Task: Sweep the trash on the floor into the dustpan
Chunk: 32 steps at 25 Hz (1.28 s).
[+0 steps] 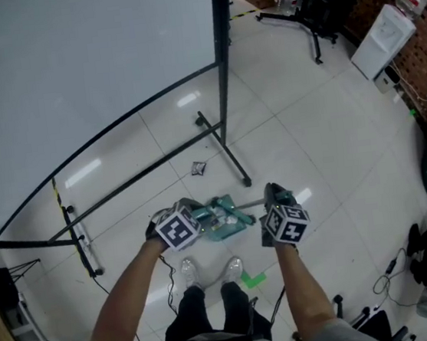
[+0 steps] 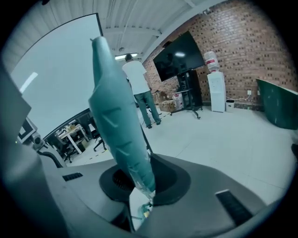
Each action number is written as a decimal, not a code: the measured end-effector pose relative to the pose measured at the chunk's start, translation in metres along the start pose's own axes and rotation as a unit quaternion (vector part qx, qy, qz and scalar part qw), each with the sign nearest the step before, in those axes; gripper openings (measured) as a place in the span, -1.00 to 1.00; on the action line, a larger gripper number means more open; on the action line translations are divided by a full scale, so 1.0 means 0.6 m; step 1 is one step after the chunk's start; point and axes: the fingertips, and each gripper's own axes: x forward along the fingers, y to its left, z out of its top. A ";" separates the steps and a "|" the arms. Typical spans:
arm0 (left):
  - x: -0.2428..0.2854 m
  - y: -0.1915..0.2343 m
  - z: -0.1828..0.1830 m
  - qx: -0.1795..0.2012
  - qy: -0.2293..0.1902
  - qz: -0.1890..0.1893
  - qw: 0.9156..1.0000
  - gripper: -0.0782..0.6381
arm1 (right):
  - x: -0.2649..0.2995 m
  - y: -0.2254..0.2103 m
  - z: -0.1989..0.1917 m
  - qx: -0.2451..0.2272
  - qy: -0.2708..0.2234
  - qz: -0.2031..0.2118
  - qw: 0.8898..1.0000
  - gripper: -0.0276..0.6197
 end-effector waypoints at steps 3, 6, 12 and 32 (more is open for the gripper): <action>-0.008 -0.001 -0.018 0.006 0.004 0.003 1.000 -0.45 | -0.012 -0.001 0.020 0.013 0.000 0.013 1.000 -0.75; -0.027 -0.001 -0.035 -0.003 -0.009 0.009 1.000 -0.45 | -0.022 -0.004 0.052 0.034 -0.016 0.019 0.999 -0.76; -0.080 0.052 -0.095 -0.060 -0.037 0.039 0.997 -0.45 | -0.011 0.032 0.113 0.043 -0.048 0.026 0.998 -0.76; -0.156 0.252 -0.173 -0.241 -0.052 0.146 0.958 -0.45 | 0.291 0.167 0.294 -0.022 -0.136 0.063 0.989 -0.76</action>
